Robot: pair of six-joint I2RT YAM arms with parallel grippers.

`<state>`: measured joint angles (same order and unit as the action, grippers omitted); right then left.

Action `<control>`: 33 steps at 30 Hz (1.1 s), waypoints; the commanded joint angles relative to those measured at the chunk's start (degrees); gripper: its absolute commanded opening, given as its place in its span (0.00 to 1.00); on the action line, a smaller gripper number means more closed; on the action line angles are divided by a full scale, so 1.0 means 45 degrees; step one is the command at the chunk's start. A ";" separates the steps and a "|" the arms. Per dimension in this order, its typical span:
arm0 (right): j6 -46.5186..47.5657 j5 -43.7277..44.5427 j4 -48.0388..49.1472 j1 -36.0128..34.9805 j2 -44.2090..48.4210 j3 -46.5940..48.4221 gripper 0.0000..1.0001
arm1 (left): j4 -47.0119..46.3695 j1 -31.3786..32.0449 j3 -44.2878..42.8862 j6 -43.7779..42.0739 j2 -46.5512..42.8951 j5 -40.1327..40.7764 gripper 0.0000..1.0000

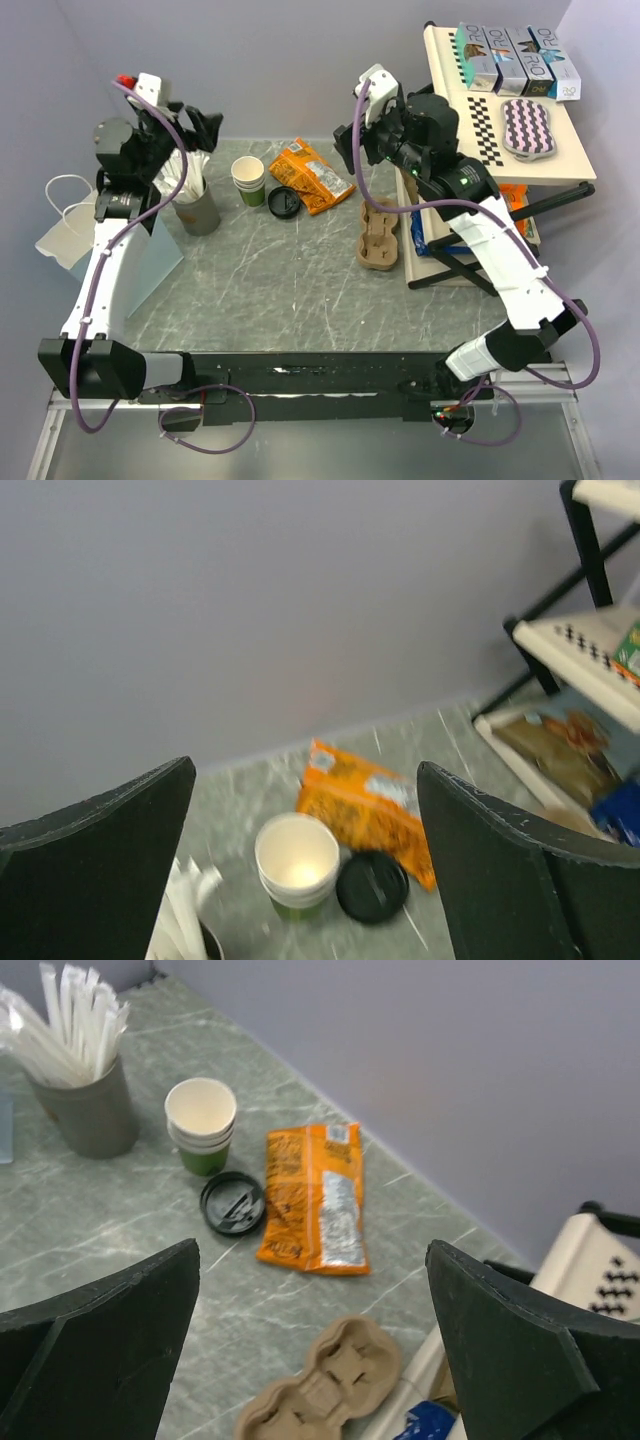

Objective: Pack the takeout coffee

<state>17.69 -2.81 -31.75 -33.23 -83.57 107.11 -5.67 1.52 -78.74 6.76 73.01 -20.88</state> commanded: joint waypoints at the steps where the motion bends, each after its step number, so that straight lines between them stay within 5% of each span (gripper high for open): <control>1: -0.0982 -0.0605 0.0335 -0.0095 -0.0295 -0.0345 1.00 | 0.0809 -0.0025 0.0115 0.0021 -0.0424 -0.1100 0.99; 9: -0.0886 -0.2362 -0.0542 -0.0134 -0.1662 0.0006 0.98 | 0.2467 0.0268 0.1207 -0.1227 -0.1399 -0.1589 0.99; 15: 0.0188 -0.2794 -0.1070 -0.0134 -0.1996 -0.0948 0.79 | 0.4381 0.0326 0.1403 -0.3649 -0.2006 -0.1804 0.99; 22: -0.0278 -0.2578 -0.0835 -0.0056 -0.1975 -0.2123 0.69 | 0.4815 0.0385 0.2146 -0.3516 -0.1872 -0.2098 0.97; 25: -0.0299 -0.2891 -0.1089 -0.0056 -0.2151 -0.1850 0.61 | 0.4854 0.0404 0.1854 -0.3183 -0.1229 -0.1707 0.94; 28: -0.0123 -0.2969 -0.1226 0.0002 -0.2191 -0.1849 0.42 | 0.4776 0.0483 0.1269 -0.3085 -0.0273 -0.1473 0.87; 33: -0.0455 -0.3321 -0.1441 0.0314 -0.1898 -0.2239 0.41 | 0.6140 0.0814 -0.1521 -0.4177 0.2325 -0.2212 0.67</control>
<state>16.88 -15.86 -37.43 -33.01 -93.17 96.75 19.00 4.03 -76.09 -8.67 76.97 -28.32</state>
